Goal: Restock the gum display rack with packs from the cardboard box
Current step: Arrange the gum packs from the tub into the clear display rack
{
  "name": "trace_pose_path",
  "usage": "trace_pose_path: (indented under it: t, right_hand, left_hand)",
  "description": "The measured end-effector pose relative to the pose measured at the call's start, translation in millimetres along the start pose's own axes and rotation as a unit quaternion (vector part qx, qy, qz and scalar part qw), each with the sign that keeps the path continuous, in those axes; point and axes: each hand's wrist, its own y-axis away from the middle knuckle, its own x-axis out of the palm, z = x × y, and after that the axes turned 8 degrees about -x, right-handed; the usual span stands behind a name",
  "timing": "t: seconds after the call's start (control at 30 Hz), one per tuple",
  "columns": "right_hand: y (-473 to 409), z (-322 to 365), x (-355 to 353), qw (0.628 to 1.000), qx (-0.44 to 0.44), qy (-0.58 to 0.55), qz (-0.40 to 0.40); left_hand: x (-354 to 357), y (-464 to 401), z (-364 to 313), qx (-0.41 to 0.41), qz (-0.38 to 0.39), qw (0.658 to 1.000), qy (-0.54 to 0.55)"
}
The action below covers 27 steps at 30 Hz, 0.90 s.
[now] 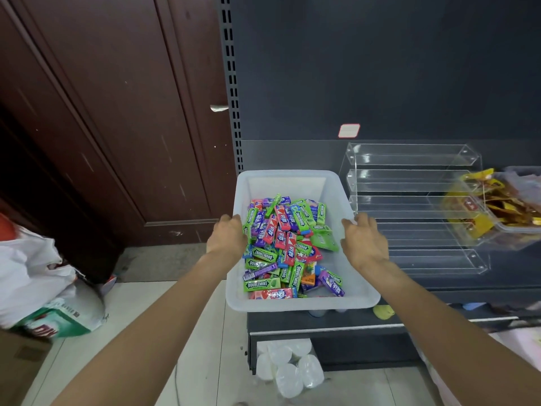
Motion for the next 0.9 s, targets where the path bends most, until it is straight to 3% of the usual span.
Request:
trace_pose_path:
  t: [0.13, 0.3, 0.5, 0.73, 0.9]
  right_hand:
    - [-9.0, 30.3, -6.9, 0.991, -0.066, -0.114, -0.012]
    - [-26.8, 60.2, -3.4, 0.974, -0.113, -0.194, 0.014]
    - [-39.4, 75.6, 12.5, 0.976, -0.111, -0.161, 0.096]
    - [-45.5, 90.1, 13.1, 0.991, -0.078, -0.092, 0.057]
    - [-46.0, 91.7, 17.2, 0.996, -0.073, -0.060, 0.005]
  left_hand:
    - [-6.6, 0.2, 0.2, 0.071, -0.052, 0.996, -0.016]
    - [-10.6, -20.9, 5.2, 0.189, -0.015, 0.982, 0.018]
    - [-7.4, -45.4, 11.4, 0.261, 0.052, 0.963, -0.027]
    - [3.6, -65.4, 11.7, 0.324, 0.076, 0.938, -0.097]
    - [15.0, -72.1, 7.1, 0.346, 0.112, 0.928, -0.078]
